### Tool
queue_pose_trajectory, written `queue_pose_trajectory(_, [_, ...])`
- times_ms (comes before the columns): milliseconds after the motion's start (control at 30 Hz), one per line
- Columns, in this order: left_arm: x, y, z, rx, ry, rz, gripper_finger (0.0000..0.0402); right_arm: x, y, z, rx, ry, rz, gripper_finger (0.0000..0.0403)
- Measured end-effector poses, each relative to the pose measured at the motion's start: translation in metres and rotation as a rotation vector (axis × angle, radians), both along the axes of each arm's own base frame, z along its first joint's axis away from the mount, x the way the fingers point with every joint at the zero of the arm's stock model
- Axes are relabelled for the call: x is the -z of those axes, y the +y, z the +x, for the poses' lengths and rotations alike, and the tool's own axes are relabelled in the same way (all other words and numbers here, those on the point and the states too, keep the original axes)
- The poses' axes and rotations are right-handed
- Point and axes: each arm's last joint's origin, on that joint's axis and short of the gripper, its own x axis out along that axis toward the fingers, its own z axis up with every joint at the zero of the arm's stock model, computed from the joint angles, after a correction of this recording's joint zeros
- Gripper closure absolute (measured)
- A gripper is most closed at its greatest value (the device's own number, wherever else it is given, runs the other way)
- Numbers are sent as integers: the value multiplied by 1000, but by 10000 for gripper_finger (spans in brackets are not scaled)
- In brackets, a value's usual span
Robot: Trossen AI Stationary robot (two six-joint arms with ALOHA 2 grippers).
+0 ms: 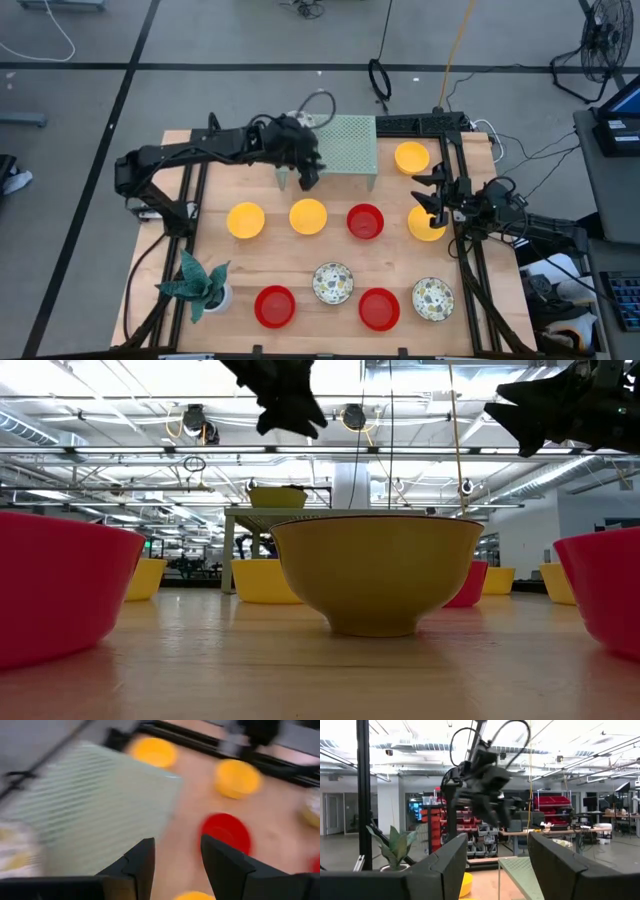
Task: Pick & Place Mini bowls
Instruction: Put the red bowl on the shelf
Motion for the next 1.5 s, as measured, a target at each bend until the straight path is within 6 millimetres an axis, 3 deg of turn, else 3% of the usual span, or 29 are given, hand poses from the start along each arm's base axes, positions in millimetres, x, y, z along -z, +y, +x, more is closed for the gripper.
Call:
queue_pose_trajectory(200, [2,-37,8,139,16,15,238,-1,0,0,0,-6,-2,206])
queue_pose_trajectory(433, [10,-72,5,233,117,4,238,-13,2,-6,-1,-141,-38,206])
queue_pose_trajectory(933, [17,-117,-3,230,230,61,238,-18,1,-7,-115,-235,228,206])
queue_pose_trajectory(1100, [18,-125,-4,250,237,60,238,-4,1,8,-229,-27,363,206])
queue_pose_trajectory(1167, [18,-126,-4,255,236,61,238,-9,-1,14,-217,39,390,206])
queue_pose_trajectory(1500, [18,-128,-5,261,240,65,238,-9,4,59,-220,416,308,206])
